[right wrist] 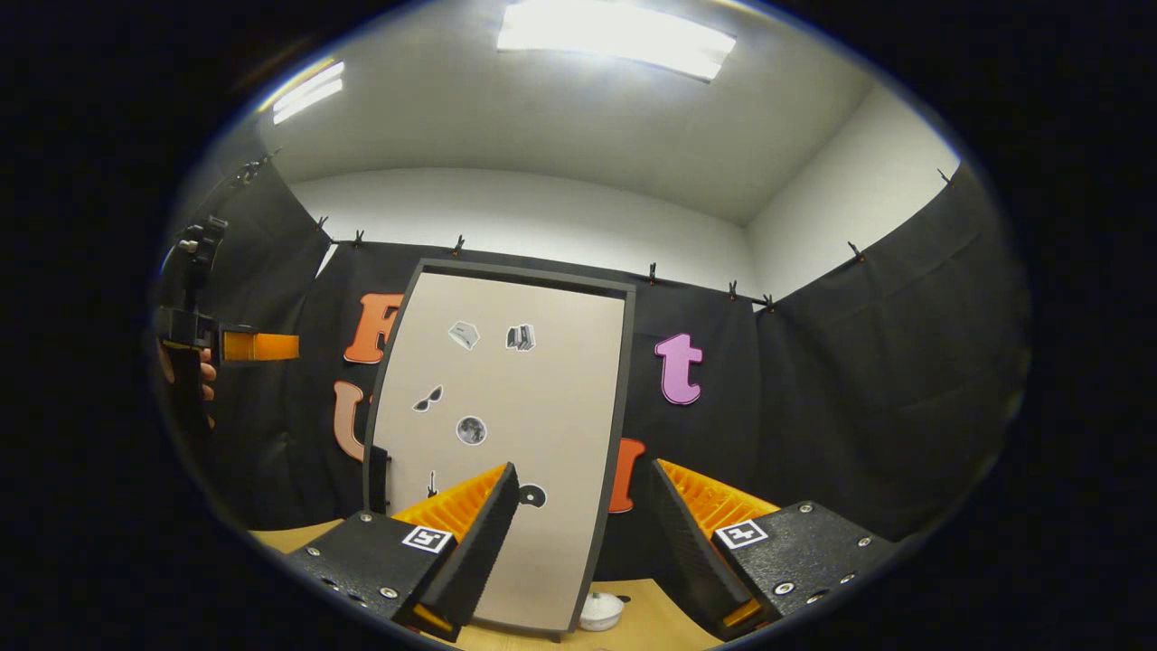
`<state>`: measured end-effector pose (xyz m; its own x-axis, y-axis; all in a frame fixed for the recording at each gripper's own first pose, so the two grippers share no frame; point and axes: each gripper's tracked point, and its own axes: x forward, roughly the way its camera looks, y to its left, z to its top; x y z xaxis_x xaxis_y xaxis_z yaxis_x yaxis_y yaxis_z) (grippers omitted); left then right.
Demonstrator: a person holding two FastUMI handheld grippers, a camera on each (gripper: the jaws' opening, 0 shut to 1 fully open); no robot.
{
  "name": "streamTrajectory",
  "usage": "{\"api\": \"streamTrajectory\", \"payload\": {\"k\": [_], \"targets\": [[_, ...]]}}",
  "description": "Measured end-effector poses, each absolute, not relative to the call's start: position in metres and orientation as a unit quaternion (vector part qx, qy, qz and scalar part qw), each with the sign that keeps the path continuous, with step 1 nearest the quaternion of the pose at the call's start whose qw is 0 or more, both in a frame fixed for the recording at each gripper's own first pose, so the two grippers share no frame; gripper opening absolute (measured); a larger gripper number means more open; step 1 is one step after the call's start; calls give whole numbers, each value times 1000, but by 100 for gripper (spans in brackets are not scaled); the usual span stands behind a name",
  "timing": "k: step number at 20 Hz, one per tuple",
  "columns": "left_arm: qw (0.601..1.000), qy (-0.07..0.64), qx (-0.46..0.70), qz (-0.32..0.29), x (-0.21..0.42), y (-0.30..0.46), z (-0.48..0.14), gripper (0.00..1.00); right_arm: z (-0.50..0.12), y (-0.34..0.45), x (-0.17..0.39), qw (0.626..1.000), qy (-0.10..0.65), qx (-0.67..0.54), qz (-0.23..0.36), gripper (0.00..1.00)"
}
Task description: Open the cabinet door with the right hand, grasp the bottle in the cabinet with the left hand and place it on the coaster, then close the cabinet door with the right hand.
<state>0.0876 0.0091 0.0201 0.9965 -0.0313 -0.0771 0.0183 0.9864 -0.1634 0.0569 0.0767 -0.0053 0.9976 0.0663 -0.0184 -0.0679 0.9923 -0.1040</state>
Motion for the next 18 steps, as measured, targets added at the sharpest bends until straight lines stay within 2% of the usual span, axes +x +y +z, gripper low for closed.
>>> {"api": "streamTrajectory", "payload": {"k": [3, 5, 6, 9, 11, 12, 17, 18], "targets": [[998, 31, -54, -5, 82, 29, 22, 93, -4, 92, 63, 997, 0, -53, 53, 90], [999, 32, -32, 8, 80, 40, 15, 97, -10, 102, 70, 997, -5, -48, 59, 90], [999, 32, -23, 15, 81, 46, 12, 93, -14, 107, 77, 997, -6, -44, 60, 90], [999, 28, -6, 29, 88, 57, -1, 93, -30, 133, 103, 996, -10, -28, 84, 90], [999, 33, -3, 31, 95, 62, -15, 96, -53, 156, 122, 994, 3, -22, 108, 90], [999, 33, -1, 32, 100, 64, -22, 94, -68, 167, 133, 993, 12, -20, 118, 90], [998, 59, 17, 22, 115, 54, -65, 93, -137, 228, 172, 981, 74, 5, 180, 90], [998, 58, 19, 20, 114, 51, -67, 97, -144, 242, 173, 976, 86, 16, 199, 90]]}}
